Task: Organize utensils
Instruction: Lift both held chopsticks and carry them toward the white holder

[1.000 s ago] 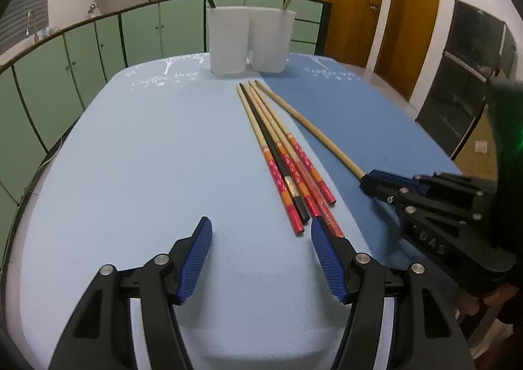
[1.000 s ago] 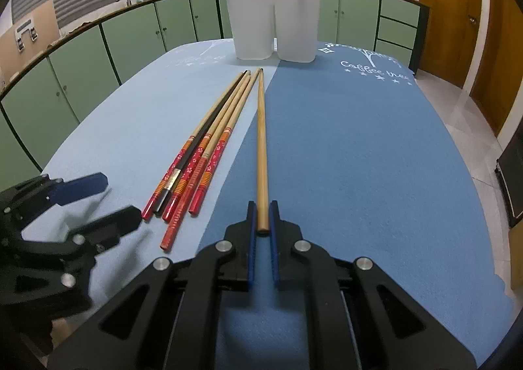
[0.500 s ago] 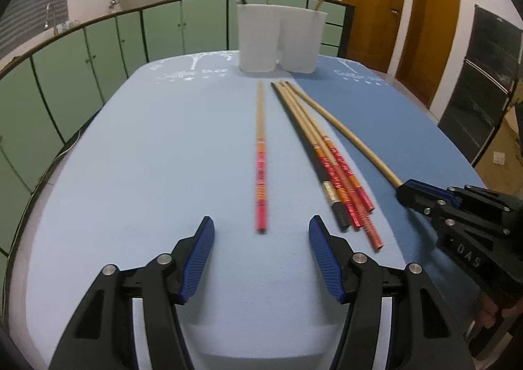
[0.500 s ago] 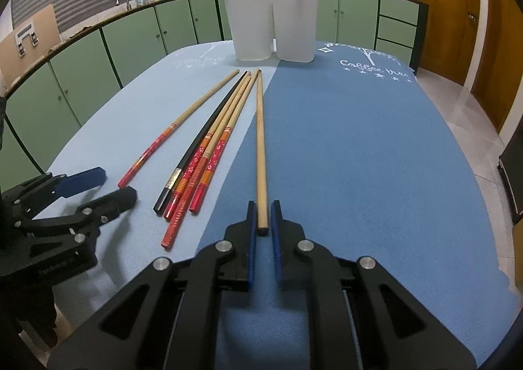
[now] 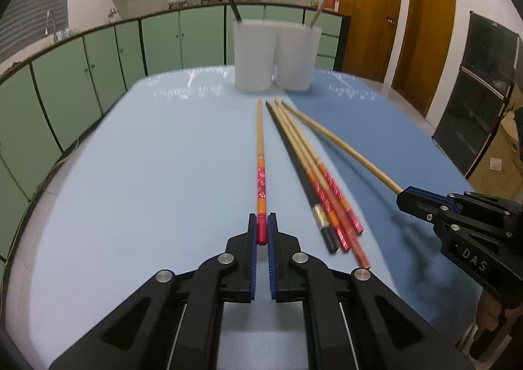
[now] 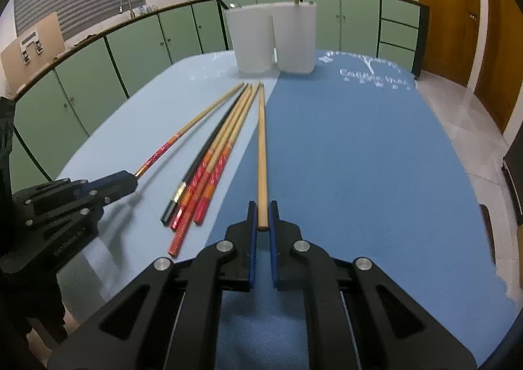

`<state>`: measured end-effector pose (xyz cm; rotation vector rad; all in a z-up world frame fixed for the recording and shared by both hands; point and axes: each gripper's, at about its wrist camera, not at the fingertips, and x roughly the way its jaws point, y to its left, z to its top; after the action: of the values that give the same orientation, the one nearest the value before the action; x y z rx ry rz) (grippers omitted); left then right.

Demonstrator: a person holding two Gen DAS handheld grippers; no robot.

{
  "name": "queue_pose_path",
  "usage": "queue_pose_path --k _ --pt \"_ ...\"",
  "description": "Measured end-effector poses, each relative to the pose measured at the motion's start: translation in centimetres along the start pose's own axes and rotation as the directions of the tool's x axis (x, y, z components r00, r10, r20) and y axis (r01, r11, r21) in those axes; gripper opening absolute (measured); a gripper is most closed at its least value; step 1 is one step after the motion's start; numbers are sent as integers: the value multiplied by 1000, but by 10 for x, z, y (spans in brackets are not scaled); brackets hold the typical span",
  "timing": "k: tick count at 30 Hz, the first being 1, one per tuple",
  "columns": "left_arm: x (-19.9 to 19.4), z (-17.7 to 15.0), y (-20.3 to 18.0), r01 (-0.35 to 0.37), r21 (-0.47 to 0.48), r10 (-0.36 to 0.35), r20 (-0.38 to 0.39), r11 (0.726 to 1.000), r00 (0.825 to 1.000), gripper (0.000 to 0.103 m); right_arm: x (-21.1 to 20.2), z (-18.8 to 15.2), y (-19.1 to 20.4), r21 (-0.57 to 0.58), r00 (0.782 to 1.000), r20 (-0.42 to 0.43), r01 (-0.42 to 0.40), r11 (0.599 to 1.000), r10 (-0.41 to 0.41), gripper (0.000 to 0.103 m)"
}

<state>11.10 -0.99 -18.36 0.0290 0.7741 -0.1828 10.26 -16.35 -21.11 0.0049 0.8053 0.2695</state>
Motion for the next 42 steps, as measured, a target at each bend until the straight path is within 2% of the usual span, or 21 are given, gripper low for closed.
queue_pose_path --k 5,9,15,25,32,37,42 --pt "-32 24 1 -11 10 10 87 1000 996 6 -25 22 -3 -7 998 55 -14 1000 14 6" --pt "-59 52 0 -13 23 9 174 1000 985 6 -49 45 -6 -13 994 109 -15 1000 17 6" --pt "-82 91 0 4 39 -15 260 999 966 6 -80 86 -15 0 984 178 -26 1000 26 6" --pt "-95 133 -7 27 66 -48 327 997 944 6 -113 148 -25 15 965 259 -43 999 38 6" --pt "-105 154 -5 41 64 -62 377 997 924 6 -120 176 -18 -14 954 294 -59 998 60 6" --pt "-112 174 -1 42 54 -61 423 998 904 6 -125 196 -17 -30 941 331 -64 998 70 6" --pt "-119 206 -1 39 47 -57 491 998 869 6 -134 228 -20 -32 910 407 -73 997 80 6"
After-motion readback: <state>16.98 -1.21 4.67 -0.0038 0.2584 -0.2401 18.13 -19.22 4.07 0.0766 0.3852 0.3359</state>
